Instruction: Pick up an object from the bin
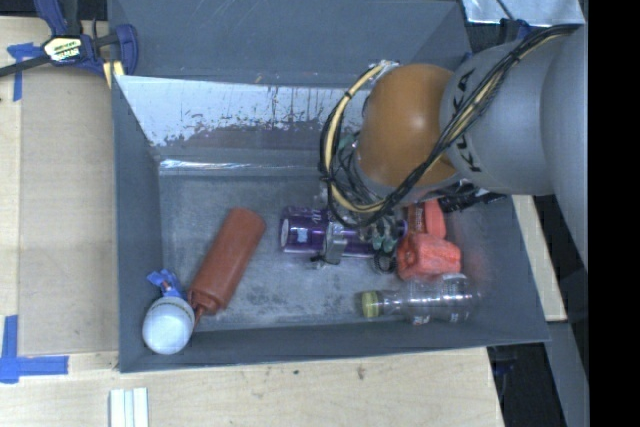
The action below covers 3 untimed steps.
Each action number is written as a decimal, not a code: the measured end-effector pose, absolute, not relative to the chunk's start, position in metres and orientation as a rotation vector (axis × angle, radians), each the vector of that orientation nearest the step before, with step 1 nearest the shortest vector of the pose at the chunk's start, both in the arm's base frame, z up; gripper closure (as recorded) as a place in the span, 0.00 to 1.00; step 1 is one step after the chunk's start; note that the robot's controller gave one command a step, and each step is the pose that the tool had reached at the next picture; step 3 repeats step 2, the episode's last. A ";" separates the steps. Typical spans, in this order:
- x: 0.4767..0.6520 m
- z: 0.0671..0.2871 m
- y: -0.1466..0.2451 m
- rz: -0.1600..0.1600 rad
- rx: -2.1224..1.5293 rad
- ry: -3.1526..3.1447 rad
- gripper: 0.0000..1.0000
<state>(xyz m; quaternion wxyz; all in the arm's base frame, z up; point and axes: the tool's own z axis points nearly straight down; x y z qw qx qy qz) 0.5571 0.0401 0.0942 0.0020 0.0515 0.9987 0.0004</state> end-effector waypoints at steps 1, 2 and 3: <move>0.557 0.094 0.040 0.001 0.162 3.134 1.00; 0.558 0.229 0.050 0.001 0.127 3.137 1.00; 0.558 0.229 0.050 0.001 0.127 3.137 1.00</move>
Offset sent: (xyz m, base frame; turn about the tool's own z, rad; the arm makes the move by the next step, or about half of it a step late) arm 0.0005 0.0098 0.1349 -0.0228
